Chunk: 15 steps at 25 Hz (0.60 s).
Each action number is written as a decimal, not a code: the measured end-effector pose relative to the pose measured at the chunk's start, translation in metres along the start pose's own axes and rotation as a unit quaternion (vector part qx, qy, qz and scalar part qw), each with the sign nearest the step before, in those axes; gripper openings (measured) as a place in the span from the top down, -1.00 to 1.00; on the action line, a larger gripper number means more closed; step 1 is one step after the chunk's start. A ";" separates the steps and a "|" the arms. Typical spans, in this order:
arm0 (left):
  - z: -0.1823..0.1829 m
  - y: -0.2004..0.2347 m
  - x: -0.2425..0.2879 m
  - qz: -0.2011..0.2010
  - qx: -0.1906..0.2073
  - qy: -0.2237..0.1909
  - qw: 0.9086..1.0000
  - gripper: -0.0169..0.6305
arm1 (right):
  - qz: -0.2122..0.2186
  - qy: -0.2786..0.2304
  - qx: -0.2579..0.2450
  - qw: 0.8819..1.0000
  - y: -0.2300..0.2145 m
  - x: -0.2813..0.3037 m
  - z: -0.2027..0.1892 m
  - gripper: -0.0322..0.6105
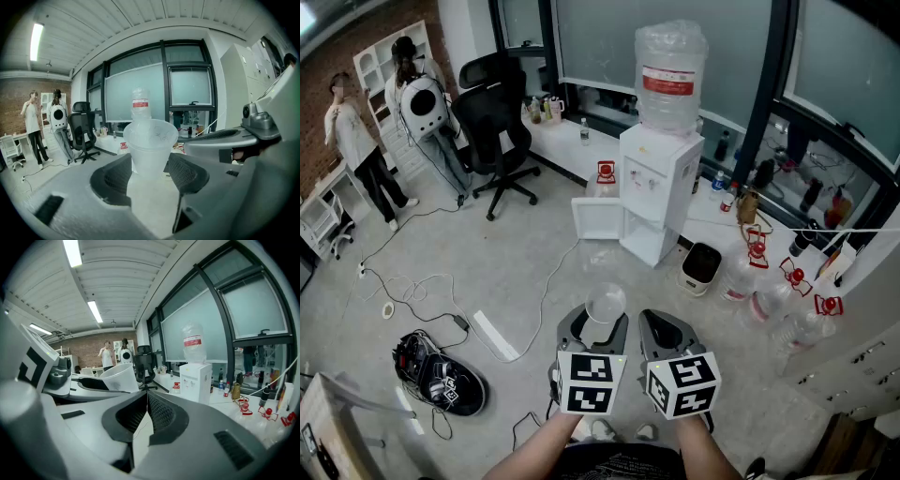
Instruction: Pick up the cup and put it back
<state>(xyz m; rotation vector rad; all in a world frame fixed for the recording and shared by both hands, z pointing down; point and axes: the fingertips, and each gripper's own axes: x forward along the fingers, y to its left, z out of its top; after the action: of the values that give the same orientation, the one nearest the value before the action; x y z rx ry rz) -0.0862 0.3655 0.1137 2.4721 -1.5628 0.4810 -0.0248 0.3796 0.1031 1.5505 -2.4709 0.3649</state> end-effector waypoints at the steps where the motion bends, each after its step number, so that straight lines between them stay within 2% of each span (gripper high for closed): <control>1: 0.000 0.003 0.001 -0.001 0.000 0.000 1.000 0.18 | -0.001 0.000 0.000 1.000 0.002 0.003 0.001 0.83; 15: 0.002 0.033 0.026 -0.028 0.006 -0.001 1.000 0.18 | -0.025 0.001 -0.003 1.000 0.006 0.042 0.009 0.83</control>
<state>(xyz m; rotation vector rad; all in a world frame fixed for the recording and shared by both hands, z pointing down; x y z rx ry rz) -0.1051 0.3285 0.1209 2.5187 -1.4907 0.4786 -0.0488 0.3434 0.1067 1.6045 -2.4244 0.3521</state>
